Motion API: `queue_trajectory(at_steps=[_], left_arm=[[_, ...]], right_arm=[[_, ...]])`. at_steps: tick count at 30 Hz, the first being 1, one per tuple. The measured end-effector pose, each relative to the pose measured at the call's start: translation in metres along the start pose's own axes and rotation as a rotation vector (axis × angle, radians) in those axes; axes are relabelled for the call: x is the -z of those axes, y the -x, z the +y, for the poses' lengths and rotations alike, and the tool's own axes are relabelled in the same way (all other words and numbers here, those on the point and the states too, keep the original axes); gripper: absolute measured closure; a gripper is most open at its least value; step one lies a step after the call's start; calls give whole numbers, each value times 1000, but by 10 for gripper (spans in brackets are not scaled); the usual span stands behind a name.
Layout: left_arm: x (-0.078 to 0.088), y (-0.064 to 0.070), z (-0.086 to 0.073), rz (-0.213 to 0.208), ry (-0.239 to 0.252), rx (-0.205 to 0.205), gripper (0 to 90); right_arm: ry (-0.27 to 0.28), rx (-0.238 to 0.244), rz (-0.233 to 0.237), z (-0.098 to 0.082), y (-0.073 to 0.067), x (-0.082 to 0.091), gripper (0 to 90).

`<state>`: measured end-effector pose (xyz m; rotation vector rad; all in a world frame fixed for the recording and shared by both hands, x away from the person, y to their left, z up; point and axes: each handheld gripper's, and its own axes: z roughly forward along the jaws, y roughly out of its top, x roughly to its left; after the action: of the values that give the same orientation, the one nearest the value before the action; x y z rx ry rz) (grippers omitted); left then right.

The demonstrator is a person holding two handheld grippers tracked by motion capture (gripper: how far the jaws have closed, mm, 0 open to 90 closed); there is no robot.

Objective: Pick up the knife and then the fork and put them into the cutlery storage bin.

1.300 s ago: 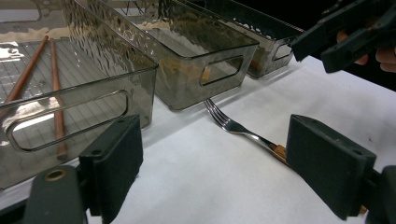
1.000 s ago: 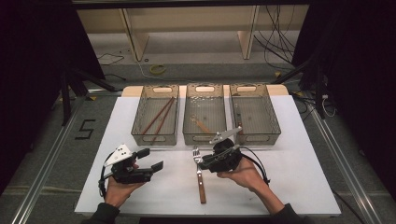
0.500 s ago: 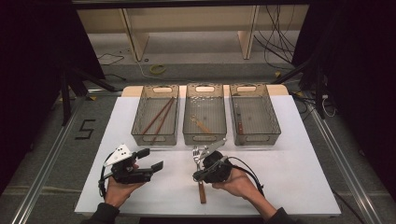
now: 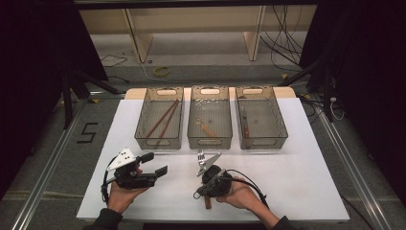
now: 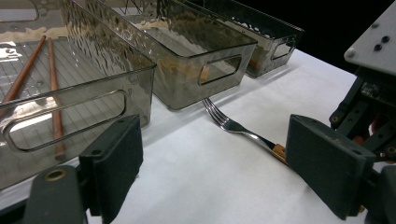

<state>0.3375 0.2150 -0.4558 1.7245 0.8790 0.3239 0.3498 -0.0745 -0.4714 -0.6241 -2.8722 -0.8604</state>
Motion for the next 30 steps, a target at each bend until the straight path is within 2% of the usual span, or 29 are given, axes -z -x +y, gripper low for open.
queue_trajectory(at_steps=[6, 10, 16, 30], left_arm=[[0, 0, 0, 0, -1, 1, 188], [0, 0, 0, 0, -1, 0, 188], [0, 0, 0, 0, -1, 0, 188], [0, 0, 0, 0, 1, 2, 189]], right_arm=[[-8, 17, 2, -1, -3, -1, 900], [-42, 47, -23, -1, -5, -2, 900], [-70, 46, -56, -8, 0, 5, 900], [-66, -55, -117, -30, 35, 31, 900]])
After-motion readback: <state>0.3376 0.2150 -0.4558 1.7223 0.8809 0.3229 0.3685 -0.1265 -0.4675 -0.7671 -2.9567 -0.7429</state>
